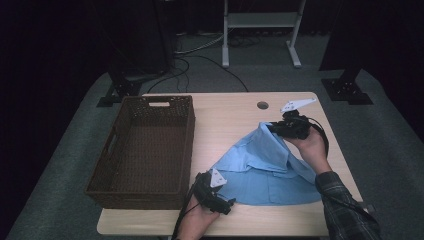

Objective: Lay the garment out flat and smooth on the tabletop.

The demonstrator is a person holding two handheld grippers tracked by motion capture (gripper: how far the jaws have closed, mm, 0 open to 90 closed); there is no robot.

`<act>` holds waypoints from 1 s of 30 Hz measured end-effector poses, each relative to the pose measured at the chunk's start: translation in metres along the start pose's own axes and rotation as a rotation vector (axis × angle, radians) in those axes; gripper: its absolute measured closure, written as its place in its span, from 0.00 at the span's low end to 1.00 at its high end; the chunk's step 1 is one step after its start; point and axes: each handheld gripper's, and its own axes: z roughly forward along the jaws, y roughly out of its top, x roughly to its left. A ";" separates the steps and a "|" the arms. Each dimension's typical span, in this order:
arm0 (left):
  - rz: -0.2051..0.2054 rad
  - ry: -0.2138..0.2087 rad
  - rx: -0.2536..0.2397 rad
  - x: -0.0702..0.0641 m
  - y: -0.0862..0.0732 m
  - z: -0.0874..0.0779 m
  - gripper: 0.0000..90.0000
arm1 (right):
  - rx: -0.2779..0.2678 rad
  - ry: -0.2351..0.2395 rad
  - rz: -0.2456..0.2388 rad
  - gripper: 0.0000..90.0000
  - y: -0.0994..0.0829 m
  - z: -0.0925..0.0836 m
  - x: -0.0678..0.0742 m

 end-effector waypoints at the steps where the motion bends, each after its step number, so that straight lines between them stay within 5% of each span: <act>1: 0.000 0.000 0.000 0.000 0.000 0.000 0.00 | 0.003 -0.002 0.002 0.90 0.001 0.000 -0.001; 30: 0.002 -0.005 -0.001 0.000 0.000 0.000 0.00 | 0.086 -0.038 0.103 0.90 0.008 0.034 -0.051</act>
